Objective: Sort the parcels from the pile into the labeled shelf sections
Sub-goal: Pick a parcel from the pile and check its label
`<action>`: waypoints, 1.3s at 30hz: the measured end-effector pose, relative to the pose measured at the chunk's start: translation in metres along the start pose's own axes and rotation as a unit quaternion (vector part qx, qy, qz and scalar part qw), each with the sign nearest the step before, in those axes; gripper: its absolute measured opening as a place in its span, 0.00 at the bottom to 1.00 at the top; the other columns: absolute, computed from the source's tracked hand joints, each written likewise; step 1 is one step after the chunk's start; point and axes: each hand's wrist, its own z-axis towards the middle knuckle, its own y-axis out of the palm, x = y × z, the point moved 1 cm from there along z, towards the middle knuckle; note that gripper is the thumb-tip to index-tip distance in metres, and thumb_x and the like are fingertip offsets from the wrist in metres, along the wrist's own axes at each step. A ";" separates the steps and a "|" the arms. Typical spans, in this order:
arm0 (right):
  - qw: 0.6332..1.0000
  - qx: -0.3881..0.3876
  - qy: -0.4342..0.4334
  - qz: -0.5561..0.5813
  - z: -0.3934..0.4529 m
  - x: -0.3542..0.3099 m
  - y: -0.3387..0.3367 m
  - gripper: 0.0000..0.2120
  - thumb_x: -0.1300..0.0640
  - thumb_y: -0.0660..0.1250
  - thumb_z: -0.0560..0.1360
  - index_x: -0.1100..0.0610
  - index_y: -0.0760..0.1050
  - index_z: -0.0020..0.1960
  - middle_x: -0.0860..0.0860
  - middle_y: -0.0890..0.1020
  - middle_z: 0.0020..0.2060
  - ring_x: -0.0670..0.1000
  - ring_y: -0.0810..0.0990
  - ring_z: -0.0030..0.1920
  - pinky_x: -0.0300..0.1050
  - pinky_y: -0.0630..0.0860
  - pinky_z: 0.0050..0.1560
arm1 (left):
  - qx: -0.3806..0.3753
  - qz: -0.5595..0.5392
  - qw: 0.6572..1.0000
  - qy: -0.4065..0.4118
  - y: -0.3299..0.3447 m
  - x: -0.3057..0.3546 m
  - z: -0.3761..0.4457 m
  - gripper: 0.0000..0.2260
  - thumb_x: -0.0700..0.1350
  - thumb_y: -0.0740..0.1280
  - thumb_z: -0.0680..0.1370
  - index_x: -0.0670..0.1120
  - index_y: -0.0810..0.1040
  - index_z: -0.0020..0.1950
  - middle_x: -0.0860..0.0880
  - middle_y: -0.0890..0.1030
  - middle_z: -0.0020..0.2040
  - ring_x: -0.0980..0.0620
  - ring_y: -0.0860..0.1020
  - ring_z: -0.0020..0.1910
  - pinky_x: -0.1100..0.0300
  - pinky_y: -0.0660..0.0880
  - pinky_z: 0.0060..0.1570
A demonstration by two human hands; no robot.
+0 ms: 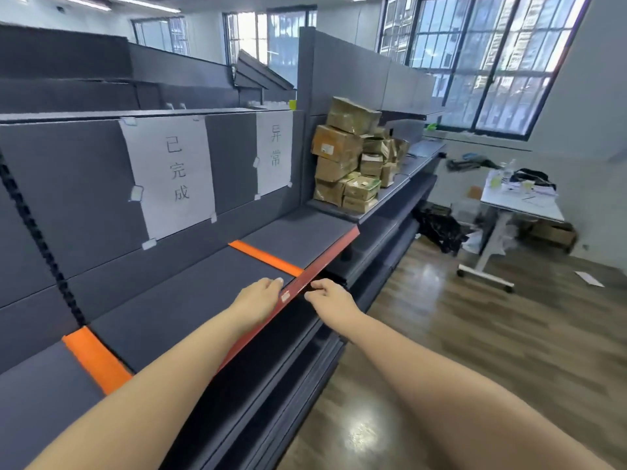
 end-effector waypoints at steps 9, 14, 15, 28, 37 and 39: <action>0.998 0.062 0.030 -0.002 0.098 0.002 -0.083 0.20 0.53 0.62 0.80 0.55 0.69 0.71 0.49 0.77 0.63 0.46 0.71 0.53 0.35 0.65 0.51 | -0.030 -0.011 0.997 0.067 0.016 0.073 0.127 0.21 0.53 0.49 0.84 0.42 0.69 0.70 0.44 0.70 0.71 0.45 0.67 0.69 0.56 0.61 0.61; 0.996 0.078 0.042 0.002 0.151 -0.001 -0.108 0.21 0.52 0.62 0.80 0.55 0.68 0.71 0.50 0.77 0.63 0.47 0.73 0.57 0.36 0.64 0.54 | -0.051 0.000 0.995 0.082 0.020 0.103 0.189 0.21 0.53 0.49 0.84 0.42 0.68 0.71 0.44 0.69 0.71 0.45 0.67 0.69 0.56 0.62 0.61; 0.996 0.081 0.045 0.001 0.160 0.000 -0.113 0.21 0.52 0.62 0.80 0.55 0.68 0.71 0.49 0.77 0.60 0.47 0.73 0.57 0.36 0.65 0.53 | -0.054 0.000 0.995 0.086 0.022 0.107 0.201 0.21 0.53 0.50 0.84 0.42 0.69 0.70 0.44 0.70 0.71 0.45 0.67 0.68 0.56 0.62 0.59; 0.995 0.087 0.059 0.000 0.288 0.041 -0.207 0.20 0.52 0.61 0.80 0.54 0.68 0.71 0.48 0.75 0.61 0.47 0.73 0.53 0.39 0.67 0.52 | -0.076 0.003 0.994 0.075 0.080 0.170 0.338 0.22 0.54 0.50 0.84 0.45 0.67 0.73 0.46 0.69 0.72 0.47 0.67 0.70 0.58 0.61 0.58; 0.997 0.070 0.018 -0.015 0.407 0.056 -0.321 0.20 0.52 0.61 0.80 0.54 0.68 0.71 0.50 0.76 0.62 0.48 0.76 0.52 0.38 0.72 0.46 | -0.026 -0.030 0.998 0.058 0.112 0.270 0.433 0.16 0.51 0.50 0.84 0.45 0.72 0.59 0.42 0.73 0.64 0.45 0.70 0.64 0.58 0.62 0.54; 0.997 0.071 0.009 -0.021 0.429 0.054 -0.339 0.19 0.52 0.62 0.80 0.54 0.69 0.70 0.49 0.78 0.55 0.47 0.77 0.48 0.38 0.73 0.42 | -0.011 -0.034 0.998 0.045 0.117 0.282 0.452 0.16 0.52 0.50 0.84 0.43 0.72 0.58 0.43 0.73 0.61 0.45 0.70 0.64 0.58 0.62 0.53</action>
